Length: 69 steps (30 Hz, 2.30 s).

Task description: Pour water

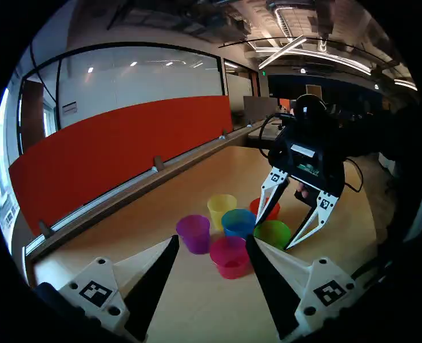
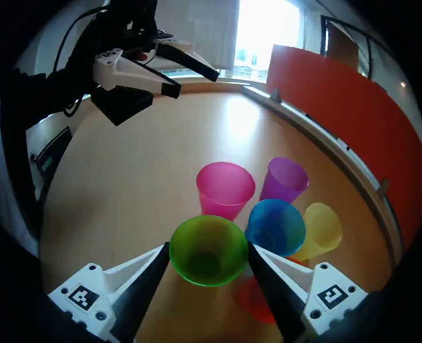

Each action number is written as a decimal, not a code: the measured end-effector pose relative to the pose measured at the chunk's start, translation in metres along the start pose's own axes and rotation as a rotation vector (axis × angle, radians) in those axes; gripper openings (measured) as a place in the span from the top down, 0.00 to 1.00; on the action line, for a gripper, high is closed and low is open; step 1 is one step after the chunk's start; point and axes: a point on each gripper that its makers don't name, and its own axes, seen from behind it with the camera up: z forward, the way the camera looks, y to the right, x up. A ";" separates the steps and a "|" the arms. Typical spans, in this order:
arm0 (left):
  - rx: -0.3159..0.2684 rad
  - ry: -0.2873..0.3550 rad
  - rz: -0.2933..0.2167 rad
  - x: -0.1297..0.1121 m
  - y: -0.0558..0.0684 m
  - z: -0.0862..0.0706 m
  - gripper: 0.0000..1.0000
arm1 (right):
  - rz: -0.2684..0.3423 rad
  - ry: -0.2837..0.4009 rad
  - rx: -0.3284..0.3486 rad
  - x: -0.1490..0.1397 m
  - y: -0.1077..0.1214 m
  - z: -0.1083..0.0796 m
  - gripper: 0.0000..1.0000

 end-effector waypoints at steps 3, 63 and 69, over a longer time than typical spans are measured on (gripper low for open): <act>-0.002 0.001 0.000 0.000 0.001 0.000 0.14 | -0.006 -0.002 -0.003 0.000 0.000 0.001 0.00; 0.022 0.015 0.002 0.017 0.002 -0.008 0.14 | 0.004 0.223 -0.062 0.065 -0.001 -0.055 0.05; 0.026 0.020 0.007 0.021 0.002 -0.009 0.14 | 0.005 0.265 -0.071 0.074 0.000 -0.065 0.05</act>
